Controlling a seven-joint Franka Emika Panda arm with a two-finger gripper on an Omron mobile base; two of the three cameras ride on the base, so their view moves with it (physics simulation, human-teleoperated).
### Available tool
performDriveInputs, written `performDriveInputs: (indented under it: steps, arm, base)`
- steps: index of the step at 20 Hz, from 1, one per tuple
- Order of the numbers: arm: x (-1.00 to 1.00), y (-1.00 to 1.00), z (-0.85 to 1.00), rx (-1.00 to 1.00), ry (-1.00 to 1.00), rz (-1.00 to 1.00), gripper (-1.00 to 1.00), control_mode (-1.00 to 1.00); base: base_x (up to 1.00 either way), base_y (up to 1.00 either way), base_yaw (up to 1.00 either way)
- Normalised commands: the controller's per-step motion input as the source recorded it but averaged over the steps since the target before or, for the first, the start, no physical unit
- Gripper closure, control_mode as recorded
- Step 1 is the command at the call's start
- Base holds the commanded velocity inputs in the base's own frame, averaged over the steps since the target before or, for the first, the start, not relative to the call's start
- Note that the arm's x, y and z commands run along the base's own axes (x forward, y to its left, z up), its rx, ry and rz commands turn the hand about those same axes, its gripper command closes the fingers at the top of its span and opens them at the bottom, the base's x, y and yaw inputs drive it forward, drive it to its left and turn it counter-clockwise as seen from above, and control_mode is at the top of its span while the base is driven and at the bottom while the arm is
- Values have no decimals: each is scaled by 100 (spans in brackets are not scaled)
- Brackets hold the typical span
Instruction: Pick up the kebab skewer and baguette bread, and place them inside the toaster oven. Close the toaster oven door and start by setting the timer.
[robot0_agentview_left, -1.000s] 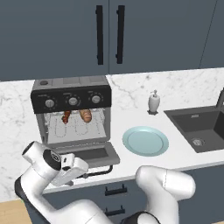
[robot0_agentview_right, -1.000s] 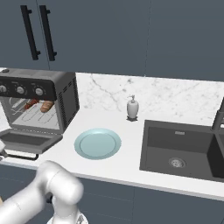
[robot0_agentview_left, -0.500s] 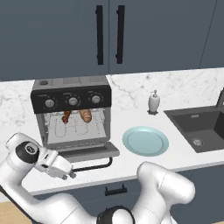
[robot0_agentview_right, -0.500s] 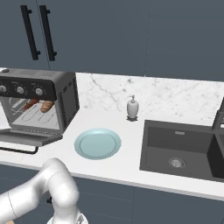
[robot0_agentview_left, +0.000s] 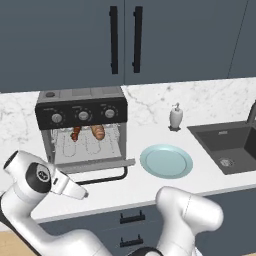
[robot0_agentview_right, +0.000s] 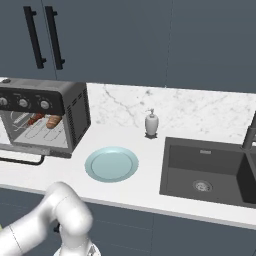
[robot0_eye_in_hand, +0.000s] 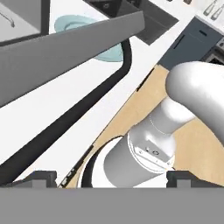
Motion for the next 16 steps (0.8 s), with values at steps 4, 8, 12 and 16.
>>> performDriveInputs:
  steps: [4,8,12,16]
  arm:
    - [85,-45,0,10,-35,28,-100,-100]
    - [100,-26,0,10,-29,26,-100,-100]
    - [98,-16,0,9,-27,25,-100,-100]
    - [88,-3,0,6,-27,23,-100,-100]
  base:
    - [0,0,0]
    - [0,0,0]
    - [0,0,0]
    - [0,0,0]
